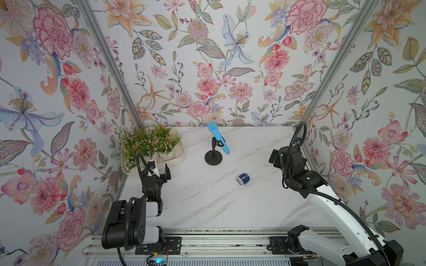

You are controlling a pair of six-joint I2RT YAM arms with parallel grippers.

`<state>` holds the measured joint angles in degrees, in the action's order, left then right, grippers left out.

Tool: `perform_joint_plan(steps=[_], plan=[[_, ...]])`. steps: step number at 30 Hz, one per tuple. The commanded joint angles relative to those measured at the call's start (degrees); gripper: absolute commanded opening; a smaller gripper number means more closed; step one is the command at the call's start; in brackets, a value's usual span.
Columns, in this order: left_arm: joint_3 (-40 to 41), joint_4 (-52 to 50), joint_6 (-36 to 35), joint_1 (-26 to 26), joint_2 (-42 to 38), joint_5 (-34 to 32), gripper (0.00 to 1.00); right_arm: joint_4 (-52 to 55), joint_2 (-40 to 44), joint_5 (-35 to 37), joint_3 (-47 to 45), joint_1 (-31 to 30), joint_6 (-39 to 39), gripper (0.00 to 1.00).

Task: Put the potted gypsophila into the storage box
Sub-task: Reset both arms

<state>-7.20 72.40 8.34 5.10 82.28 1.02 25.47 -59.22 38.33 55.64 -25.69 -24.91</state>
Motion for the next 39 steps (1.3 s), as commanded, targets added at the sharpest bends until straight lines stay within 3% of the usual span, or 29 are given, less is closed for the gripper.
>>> perform_joint_plan(steps=[1,4,9,13,22,24,31,39], plan=[[2.8,17.3,-3.7,-1.3,3.7,-1.9,1.0,-1.7,0.1,3.9,-1.5,-0.3,3.3,1.0],[2.0,20.2,-4.5,-2.1,7.9,-3.1,1.0,-2.7,-1.8,4.0,-2.4,-0.3,6.1,1.0],[-1.5,12.3,-4.9,-3.6,7.9,-6.7,1.0,-6.9,-4.5,7.4,-5.3,-0.2,9.6,1.0],[-1.7,11.2,-5.6,-4.5,8.0,-8.9,1.0,-17.4,-2.4,5.3,-13.3,1.7,12.2,1.0],[-1.7,11.3,-5.9,-5.2,7.9,-10.8,1.0,-51.6,1.7,-4.8,-34.3,14.1,18.9,1.0],[-1.7,11.7,-5.8,-5.8,7.9,-13.7,1.0,-56.1,-0.9,-7.2,-35.9,15.6,19.5,1.0],[-1.7,11.9,-5.9,-6.1,7.9,-14.6,1.0,-81.1,-16.0,-14.0,-42.1,18.5,22.6,1.0],[-1.7,12.0,-6.0,-6.3,7.9,-15.0,1.0,-96.1,-27.5,-20.6,-43.5,19.2,27.8,1.0]])
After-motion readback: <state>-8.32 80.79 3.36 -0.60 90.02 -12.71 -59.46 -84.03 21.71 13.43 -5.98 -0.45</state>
